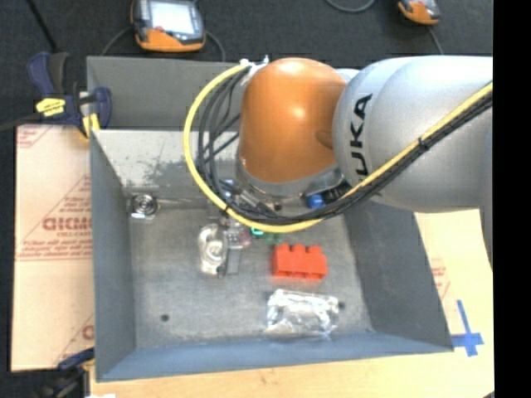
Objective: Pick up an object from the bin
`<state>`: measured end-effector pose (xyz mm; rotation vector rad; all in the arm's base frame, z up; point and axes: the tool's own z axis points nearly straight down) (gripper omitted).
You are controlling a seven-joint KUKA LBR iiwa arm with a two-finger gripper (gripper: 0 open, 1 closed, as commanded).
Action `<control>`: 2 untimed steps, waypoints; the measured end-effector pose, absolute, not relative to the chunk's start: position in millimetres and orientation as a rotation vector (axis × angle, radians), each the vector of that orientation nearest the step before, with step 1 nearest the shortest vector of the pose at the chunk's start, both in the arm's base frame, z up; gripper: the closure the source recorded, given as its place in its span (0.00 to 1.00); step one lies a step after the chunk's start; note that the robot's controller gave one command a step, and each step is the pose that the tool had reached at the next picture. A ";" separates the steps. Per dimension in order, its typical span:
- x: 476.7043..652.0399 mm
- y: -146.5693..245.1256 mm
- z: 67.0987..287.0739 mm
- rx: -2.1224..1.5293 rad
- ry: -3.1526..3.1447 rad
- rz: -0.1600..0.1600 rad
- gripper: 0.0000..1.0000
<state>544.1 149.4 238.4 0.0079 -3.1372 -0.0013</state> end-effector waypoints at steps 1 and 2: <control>604.4 104.3 70.1 0.386 -3.127 -0.001 0.00; 605.8 104.8 72.0 0.378 -3.131 -0.006 0.00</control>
Offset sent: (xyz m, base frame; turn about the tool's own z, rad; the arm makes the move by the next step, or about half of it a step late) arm 0.0575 -0.0436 -0.1684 -0.2434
